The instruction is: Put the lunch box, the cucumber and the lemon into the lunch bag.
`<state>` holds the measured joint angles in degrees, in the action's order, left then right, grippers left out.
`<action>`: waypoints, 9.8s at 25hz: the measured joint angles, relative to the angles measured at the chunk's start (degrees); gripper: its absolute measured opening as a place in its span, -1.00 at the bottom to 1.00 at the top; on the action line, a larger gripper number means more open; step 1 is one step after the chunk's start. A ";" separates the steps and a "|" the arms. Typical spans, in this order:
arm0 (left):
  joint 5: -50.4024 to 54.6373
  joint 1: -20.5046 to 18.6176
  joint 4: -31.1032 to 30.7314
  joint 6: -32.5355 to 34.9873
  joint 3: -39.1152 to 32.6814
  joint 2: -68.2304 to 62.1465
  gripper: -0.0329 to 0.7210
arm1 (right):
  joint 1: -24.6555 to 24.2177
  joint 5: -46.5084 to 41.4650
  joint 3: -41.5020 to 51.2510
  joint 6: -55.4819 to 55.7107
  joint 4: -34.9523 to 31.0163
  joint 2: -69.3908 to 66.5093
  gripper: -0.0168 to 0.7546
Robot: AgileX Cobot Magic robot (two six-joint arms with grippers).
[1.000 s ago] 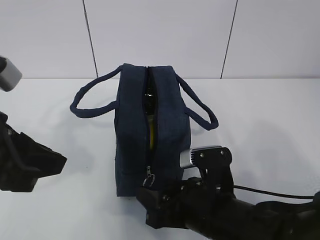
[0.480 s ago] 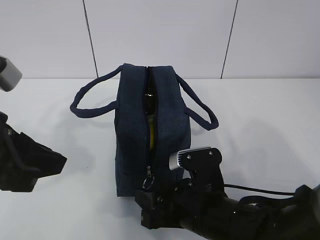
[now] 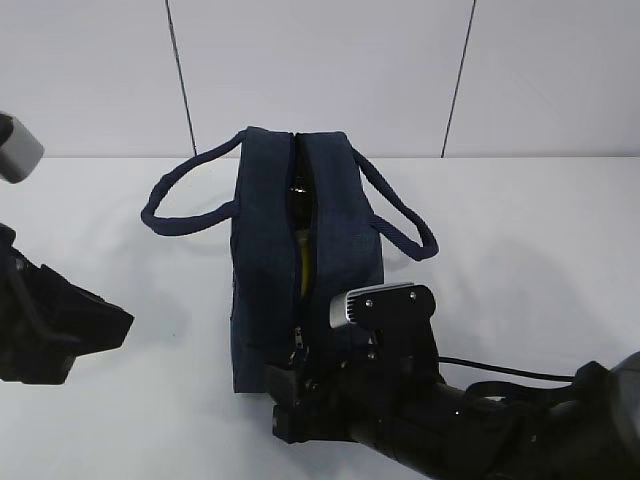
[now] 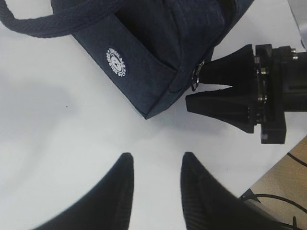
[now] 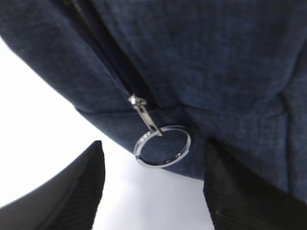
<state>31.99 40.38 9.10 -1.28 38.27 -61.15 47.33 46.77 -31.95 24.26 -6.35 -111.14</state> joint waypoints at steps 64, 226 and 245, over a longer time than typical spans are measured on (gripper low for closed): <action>-0.82 0.00 -0.58 0.00 0.00 0.00 -0.28 | 0.00 0.31 0.00 -10.68 -1.79 -0.04 -0.43; -27.90 3.37 -8.20 0.22 0.00 -20.44 -0.89 | -9.69 -24.60 -24.18 -34.98 -7.54 13.68 -0.99; -28.88 5.56 -8.20 0.22 -2.47 -20.18 -0.89 | -14.82 -31.74 -34.69 -38.31 -7.40 6.01 -0.99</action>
<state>3.10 45.94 0.90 -1.06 35.80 -81.33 32.52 15.03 -66.64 -14.05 -13.75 -105.14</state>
